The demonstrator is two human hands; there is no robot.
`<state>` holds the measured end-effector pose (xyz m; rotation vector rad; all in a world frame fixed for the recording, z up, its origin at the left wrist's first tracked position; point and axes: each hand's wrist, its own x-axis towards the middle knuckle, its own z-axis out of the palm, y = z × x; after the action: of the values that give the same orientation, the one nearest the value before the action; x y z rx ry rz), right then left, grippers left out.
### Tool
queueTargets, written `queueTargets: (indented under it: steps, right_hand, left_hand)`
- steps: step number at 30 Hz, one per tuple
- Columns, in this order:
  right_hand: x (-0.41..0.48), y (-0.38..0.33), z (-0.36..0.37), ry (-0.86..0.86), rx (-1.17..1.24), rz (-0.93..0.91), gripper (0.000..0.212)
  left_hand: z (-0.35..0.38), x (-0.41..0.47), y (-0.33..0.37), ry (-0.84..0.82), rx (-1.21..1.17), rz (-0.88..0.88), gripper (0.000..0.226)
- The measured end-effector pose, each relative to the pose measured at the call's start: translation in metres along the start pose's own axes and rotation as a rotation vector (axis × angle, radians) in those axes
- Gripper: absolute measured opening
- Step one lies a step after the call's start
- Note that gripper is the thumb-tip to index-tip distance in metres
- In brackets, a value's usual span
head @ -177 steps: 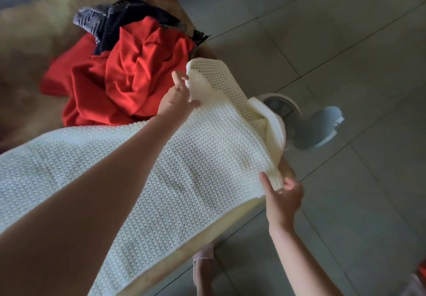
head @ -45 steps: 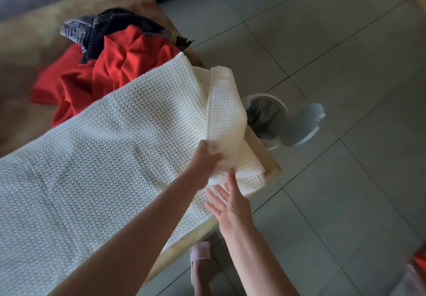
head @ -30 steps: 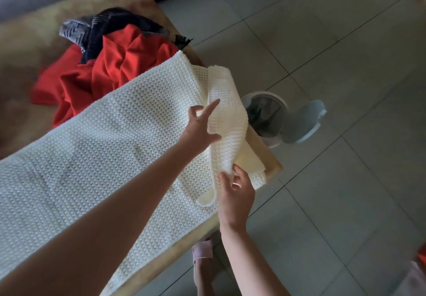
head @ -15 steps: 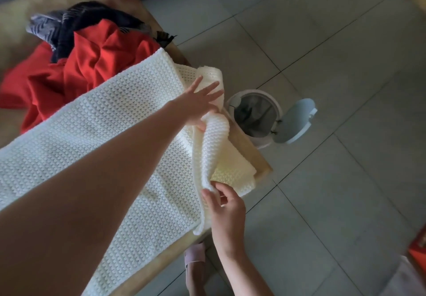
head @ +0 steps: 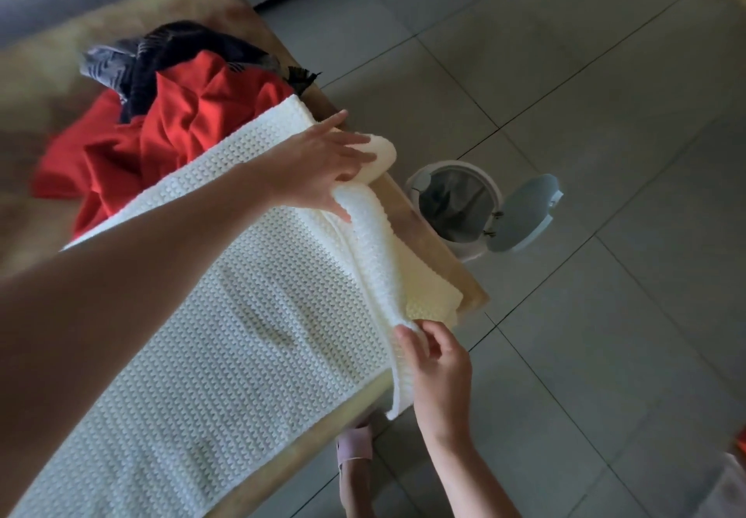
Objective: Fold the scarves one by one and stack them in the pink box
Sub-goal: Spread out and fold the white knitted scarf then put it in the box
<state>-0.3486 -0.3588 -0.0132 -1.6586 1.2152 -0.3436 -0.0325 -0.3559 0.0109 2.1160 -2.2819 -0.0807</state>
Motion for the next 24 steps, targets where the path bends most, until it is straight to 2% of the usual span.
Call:
queueTargets:
  steps: [1,3,6,8,10,13,15,17,20,24]
  right_hand:
    - [0.000,-0.002,0.000,0.013,-0.012,-0.020,0.028]
    - [-0.001,-0.010,-0.002,0.031,-0.032,-0.094,0.012]
    - [-0.007,-0.023,0.000,0.013,-0.094,-0.222,0.024]
    - [-0.015,-0.032,0.006,-0.078,-0.073,-0.204,0.016]
    - [-0.024,-0.039,0.012,-0.143,-0.091,-0.181,0.014]
    - [-0.042,-0.053,0.022,-0.189,-0.167,-0.270,0.018]
    - [-0.060,-0.063,0.029,-0.180,-0.238,-0.355,0.015]
    - [-0.079,-0.069,0.037,-0.143,-0.311,-0.464,0.022]
    - [-0.110,-0.071,0.054,-0.184,-0.276,-0.537,0.024]
    - [-0.157,-0.071,0.087,-0.302,-0.331,-0.627,0.018]
  left_hand:
    - [-0.005,-0.003,0.002,-0.022,0.002,0.003,0.058]
    - [-0.012,-0.008,0.008,-0.074,-0.014,-0.049,0.061]
    - [-0.024,-0.024,0.011,-0.137,-0.056,-0.201,0.067]
    - [-0.031,-0.041,0.009,-0.144,-0.093,-0.265,0.066]
    - [-0.035,-0.062,0.007,-0.123,-0.128,-0.292,0.067]
    - [-0.043,-0.104,0.009,-0.075,-0.067,-0.274,0.070]
    - [-0.046,-0.137,0.013,-0.041,-0.002,-0.253,0.064]
    - [-0.052,-0.169,0.017,0.046,-0.006,-0.287,0.055]
    - [-0.066,-0.211,0.028,0.150,-0.037,-0.338,0.048]
    - [-0.074,-0.273,0.038,0.110,-0.042,-0.441,0.051]
